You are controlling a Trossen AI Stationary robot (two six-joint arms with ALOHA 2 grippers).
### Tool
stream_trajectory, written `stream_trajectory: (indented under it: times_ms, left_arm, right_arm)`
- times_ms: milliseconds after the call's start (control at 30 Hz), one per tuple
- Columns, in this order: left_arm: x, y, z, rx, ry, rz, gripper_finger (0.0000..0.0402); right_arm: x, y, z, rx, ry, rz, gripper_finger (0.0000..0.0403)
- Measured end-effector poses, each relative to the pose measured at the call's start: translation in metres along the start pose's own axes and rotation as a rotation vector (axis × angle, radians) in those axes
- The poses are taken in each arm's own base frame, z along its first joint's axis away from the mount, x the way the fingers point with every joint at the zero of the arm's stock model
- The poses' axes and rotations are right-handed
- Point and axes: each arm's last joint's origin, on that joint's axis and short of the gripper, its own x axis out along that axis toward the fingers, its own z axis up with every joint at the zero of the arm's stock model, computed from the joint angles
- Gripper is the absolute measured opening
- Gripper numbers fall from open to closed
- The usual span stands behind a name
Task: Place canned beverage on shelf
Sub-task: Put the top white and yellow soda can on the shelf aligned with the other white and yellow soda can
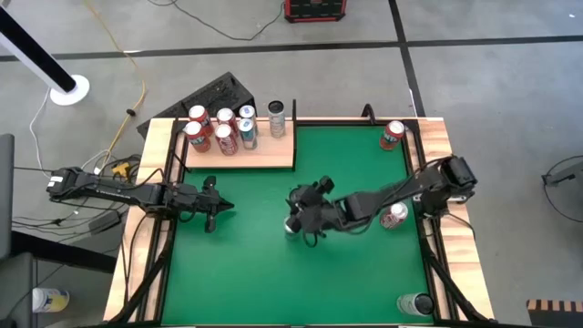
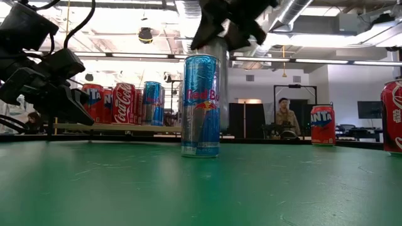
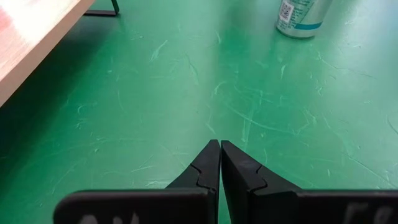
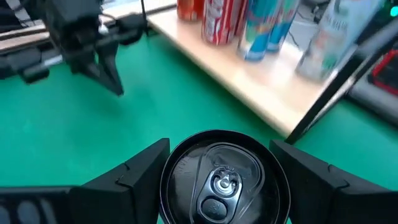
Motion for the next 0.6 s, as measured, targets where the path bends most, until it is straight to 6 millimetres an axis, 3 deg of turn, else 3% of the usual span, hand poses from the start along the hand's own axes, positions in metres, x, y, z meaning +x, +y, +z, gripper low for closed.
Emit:
stream_trajectory:
  times_ms: [300, 600]
  left_arm:
    - [0.000, 0.000, 0.000, 0.000, 0.000, 0.000, 0.0000]
    - [0.000, 0.000, 0.000, 0.000, 0.000, 0.000, 0.0000]
  right_arm:
    - [0.032, -0.031, 0.070, -0.008, -0.117, 0.174, 0.0278]
    - [0.079, -0.100, 0.106, -0.080, -0.201, 0.349, 0.0278]
